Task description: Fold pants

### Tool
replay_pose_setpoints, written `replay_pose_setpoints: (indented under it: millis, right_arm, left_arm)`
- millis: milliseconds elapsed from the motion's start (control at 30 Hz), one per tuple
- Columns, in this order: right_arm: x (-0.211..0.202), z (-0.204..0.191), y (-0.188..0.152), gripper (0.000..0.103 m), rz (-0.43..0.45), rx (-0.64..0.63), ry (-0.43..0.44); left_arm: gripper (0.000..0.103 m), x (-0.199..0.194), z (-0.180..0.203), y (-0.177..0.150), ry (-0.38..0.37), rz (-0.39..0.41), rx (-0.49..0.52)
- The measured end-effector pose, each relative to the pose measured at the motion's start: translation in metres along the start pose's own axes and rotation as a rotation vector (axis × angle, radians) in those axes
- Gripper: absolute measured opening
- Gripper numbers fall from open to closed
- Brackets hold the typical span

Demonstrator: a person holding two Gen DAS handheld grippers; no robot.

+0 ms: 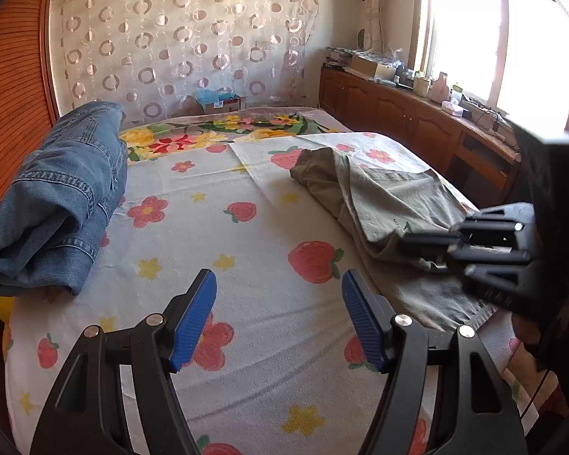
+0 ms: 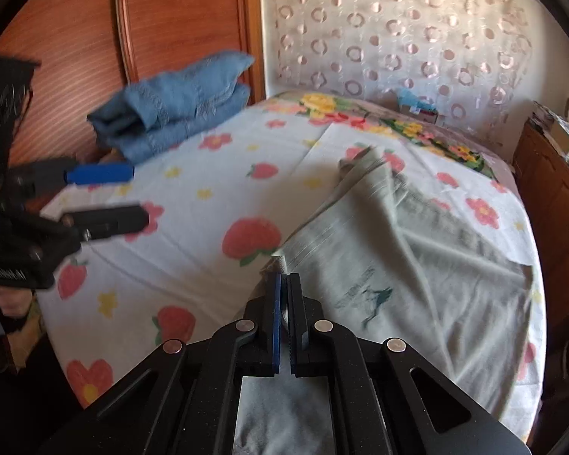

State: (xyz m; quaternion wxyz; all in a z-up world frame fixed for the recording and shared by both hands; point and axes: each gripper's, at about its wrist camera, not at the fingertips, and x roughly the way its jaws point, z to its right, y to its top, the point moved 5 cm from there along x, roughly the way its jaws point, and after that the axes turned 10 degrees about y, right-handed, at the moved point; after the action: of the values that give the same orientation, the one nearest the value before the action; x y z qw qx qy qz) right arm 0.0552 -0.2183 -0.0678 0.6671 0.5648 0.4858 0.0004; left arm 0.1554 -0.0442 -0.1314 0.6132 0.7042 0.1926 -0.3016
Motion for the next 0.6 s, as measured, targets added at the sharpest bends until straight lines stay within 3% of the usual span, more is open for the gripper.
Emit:
replay_pose_setpoints:
  millis: [233, 600]
  right_arm:
    - [-0.035, 0.04, 0.019, 0.003, 0.089, 0.048, -0.081]
    - [-0.047, 0.135, 0.016, 0.003, 0.096, 0.174, -0.263]
  left_arm:
    - [0.07, 0.002, 0.007, -0.001, -0.012, -0.005, 0.011]
    - [0.07, 0.002, 0.018, -0.003, -0.021, -0.013, 0.032]
